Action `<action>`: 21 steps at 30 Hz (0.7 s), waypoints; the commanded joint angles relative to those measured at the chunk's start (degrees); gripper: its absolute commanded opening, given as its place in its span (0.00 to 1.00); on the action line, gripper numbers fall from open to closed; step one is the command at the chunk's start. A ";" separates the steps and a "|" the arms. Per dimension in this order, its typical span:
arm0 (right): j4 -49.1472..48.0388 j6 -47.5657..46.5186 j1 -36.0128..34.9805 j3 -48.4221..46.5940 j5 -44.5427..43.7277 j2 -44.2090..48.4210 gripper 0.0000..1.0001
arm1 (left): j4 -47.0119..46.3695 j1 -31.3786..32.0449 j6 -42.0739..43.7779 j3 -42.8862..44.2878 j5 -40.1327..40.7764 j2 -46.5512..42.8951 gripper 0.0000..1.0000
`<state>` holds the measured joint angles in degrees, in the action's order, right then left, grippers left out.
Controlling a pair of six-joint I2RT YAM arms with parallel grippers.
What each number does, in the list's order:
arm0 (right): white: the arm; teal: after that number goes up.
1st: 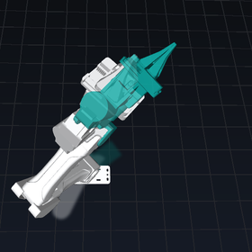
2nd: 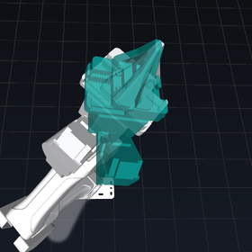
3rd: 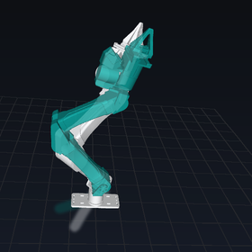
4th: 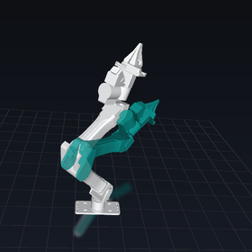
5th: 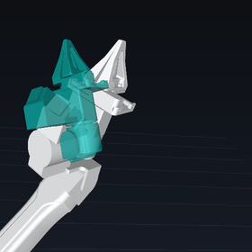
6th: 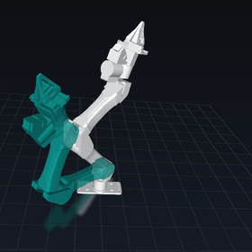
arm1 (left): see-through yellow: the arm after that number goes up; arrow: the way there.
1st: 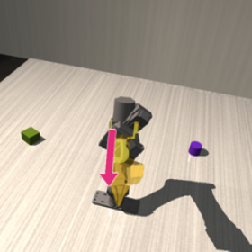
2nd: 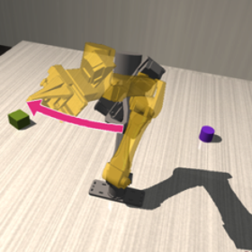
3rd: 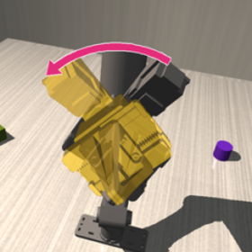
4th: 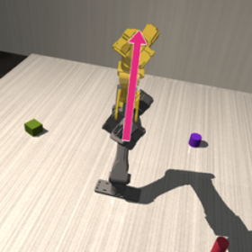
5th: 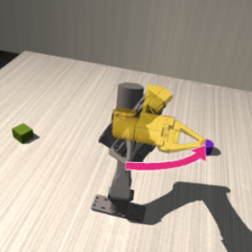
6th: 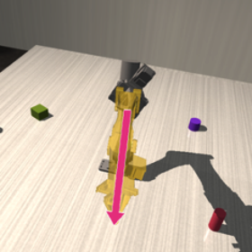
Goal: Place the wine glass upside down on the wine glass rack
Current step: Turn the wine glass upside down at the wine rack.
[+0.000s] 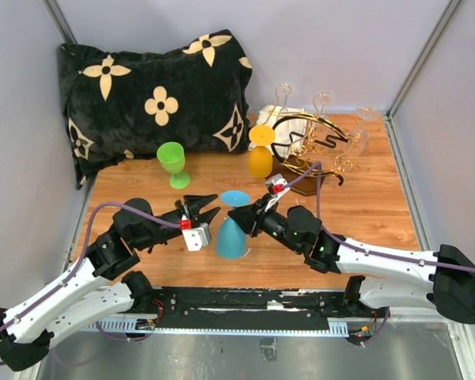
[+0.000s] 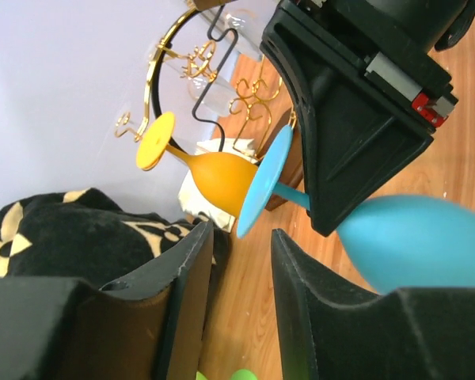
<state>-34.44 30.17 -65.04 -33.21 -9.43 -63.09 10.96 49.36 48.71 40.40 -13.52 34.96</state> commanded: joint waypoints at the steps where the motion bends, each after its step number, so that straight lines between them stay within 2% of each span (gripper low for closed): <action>1: -0.13 -0.78 0.88 -0.99 -1.41 0.74 0.00 | -2.81 0.47 -0.89 -0.14 -0.89 -0.86 0.43; 6: -0.08 -1.22 0.88 -0.53 -2.04 1.52 0.01 | -2.61 0.45 -1.36 -0.16 -1.20 -0.99 0.55; 9: -0.11 -2.08 0.96 0.18 -3.17 2.40 0.00 | -2.45 0.46 -1.79 -0.21 -1.32 -1.33 0.68; 16: 0.14 -6.64 0.96 1.61 -6.26 5.38 0.01 | -2.13 0.47 -2.84 -0.31 -1.42 -2.06 0.72; 21: 1.80 -12.34 0.96 3.38 -7.13 8.59 0.01 | -3.22 0.43 -7.45 -0.24 0.41 -2.18 0.77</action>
<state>-33.43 23.35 -64.75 -31.38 -14.28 -57.08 10.04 49.36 45.69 40.40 -14.11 33.21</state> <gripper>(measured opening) 0.162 0.743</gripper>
